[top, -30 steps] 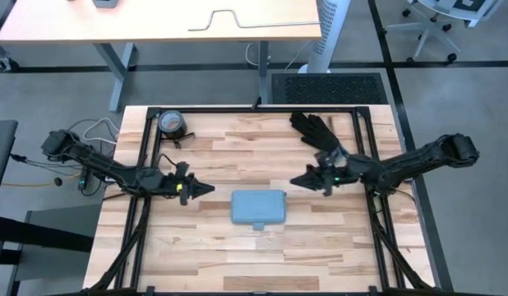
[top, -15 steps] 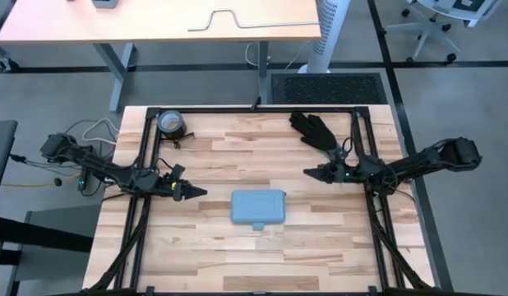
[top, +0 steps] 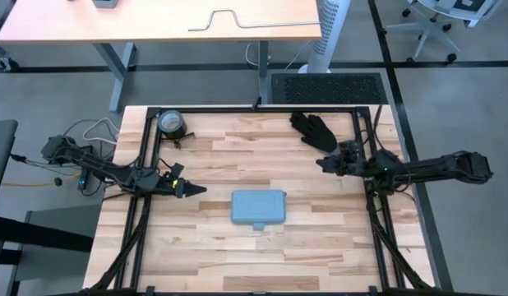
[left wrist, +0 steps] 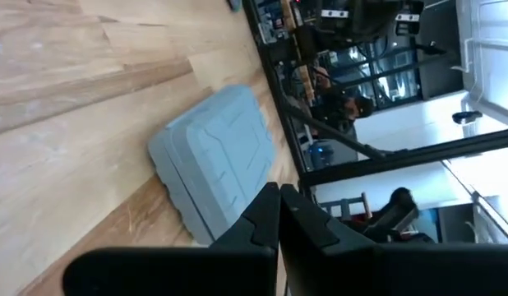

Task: Prefit tool cases
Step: Return to Home Position

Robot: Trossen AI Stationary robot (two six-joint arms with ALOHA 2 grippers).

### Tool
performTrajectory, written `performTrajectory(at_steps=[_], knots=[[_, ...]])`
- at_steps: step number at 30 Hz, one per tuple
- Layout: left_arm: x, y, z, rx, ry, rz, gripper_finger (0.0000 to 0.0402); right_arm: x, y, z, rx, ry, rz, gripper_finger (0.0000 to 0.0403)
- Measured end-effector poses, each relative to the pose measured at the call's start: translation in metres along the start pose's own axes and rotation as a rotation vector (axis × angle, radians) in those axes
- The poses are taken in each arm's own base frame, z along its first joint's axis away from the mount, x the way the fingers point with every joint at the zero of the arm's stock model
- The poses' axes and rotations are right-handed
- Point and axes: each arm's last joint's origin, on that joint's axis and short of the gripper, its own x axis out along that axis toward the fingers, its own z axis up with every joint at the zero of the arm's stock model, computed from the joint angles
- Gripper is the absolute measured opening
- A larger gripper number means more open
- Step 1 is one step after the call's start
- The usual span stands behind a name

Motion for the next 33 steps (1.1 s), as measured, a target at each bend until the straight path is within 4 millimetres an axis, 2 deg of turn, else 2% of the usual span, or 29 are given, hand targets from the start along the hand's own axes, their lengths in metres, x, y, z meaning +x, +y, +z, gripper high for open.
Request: performTrajectory(at_steps=[8,17,24,33], knots=[[-0.004,0.005,0.005,-0.030,-0.034,0.033,0.0000,-0.008,0.012,0.001,-0.005,-0.038,0.035,0.0008],[-0.015,0.007,0.011,-0.038,-0.041,0.014,0.0000,-0.021,0.009,-0.004,-0.065,-0.050,-0.094,0.0008],[-0.021,0.000,0.014,-0.012,-0.059,-0.072,0.0000,-0.034,0.007,-0.009,-0.100,-0.088,-0.194,0.0008],[-0.024,-0.003,0.012,0.009,0.039,-0.144,0.0000,-0.046,-0.003,-0.022,-0.106,-0.001,-0.338,0.0008]])
